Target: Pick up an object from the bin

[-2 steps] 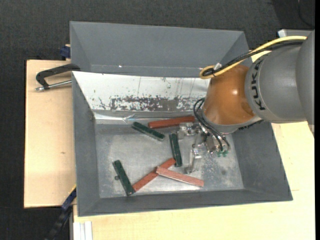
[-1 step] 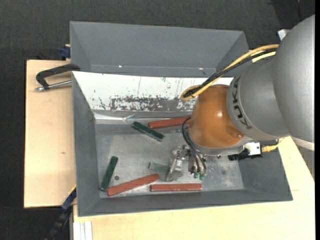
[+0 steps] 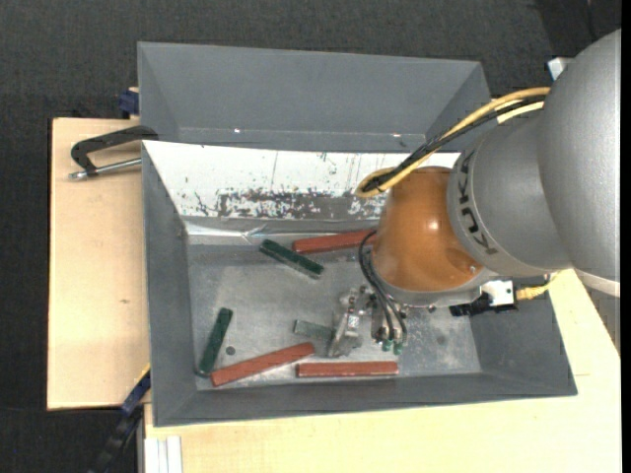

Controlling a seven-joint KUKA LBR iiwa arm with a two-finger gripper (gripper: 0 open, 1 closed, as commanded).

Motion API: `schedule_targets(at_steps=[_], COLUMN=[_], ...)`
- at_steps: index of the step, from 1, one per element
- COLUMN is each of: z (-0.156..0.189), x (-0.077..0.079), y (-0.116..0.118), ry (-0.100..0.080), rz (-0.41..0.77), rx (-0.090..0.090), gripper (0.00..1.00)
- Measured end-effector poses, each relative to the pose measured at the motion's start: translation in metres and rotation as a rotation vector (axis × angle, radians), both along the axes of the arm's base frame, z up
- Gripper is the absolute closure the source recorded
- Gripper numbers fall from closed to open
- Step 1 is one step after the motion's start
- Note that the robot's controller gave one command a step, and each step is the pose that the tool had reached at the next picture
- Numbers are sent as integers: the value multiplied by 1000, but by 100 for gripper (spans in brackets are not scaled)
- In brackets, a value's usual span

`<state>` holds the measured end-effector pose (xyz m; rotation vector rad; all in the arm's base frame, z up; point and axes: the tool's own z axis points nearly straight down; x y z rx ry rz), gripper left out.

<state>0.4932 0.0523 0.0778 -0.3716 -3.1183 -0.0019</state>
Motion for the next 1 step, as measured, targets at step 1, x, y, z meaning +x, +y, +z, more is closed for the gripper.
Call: schedule_targets(at_steps=[1], z=[134], x=[9], y=[13], ry=[-5], rz=[-6], rx=[0], gripper=[100])
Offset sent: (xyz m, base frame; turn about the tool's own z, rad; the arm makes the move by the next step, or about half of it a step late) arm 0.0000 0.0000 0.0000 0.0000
